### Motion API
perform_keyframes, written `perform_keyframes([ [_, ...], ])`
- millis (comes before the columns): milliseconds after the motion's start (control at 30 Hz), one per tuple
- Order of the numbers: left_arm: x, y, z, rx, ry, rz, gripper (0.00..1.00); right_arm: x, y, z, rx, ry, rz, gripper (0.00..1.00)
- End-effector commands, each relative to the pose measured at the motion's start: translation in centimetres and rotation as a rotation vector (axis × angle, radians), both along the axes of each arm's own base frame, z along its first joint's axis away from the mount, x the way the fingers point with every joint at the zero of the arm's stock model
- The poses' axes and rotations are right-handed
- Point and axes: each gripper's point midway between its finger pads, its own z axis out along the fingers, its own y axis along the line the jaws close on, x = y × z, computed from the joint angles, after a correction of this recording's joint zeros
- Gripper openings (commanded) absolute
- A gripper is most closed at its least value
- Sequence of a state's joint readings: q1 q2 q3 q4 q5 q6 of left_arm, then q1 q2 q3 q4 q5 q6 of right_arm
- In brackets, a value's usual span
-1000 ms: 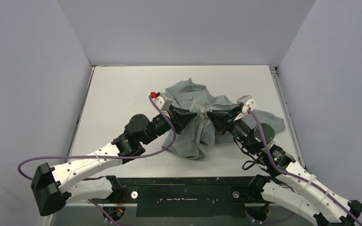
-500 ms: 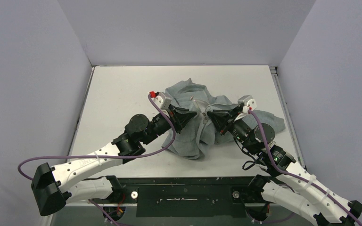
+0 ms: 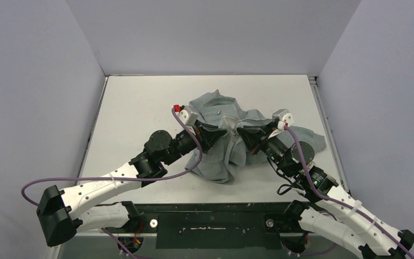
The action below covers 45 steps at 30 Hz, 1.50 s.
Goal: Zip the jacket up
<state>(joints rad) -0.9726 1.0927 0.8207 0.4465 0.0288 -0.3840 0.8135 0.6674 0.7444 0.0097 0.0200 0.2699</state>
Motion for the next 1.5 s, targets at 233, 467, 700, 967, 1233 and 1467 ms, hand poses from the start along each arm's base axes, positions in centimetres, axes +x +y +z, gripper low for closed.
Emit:
perform_keyframes([
  [233,-0.4,-0.4,3.3,-0.051,-0.06,-0.029,0.0,-0.2,-0.5,3.1,0.081,-0.066,-0.017,0.0],
  [467,-0.3,-0.6,2.1,0.002,-0.059,-0.031,0.0,0.1,-0.9,2.8,0.078,-0.05,-0.043,0.0],
  [700,-0.3,-0.9,1.4,0.035,-0.047,-0.037,0.0,0.7,-0.9,2.2,0.056,-0.024,-0.071,0.0],
  [967,-0.2,-1.5,1.3,0.055,-0.046,-0.043,0.0,1.1,0.7,0.4,-0.015,0.019,-0.025,0.0],
  [1233,0.5,-1.4,0.1,0.121,-0.031,-0.009,0.0,1.2,0.2,0.9,-0.017,0.001,-0.044,0.0],
  [1467,1.1,-1.4,-1.3,0.189,0.0,0.016,0.0,1.1,-0.1,0.8,-0.011,-0.001,-0.051,0.0],
])
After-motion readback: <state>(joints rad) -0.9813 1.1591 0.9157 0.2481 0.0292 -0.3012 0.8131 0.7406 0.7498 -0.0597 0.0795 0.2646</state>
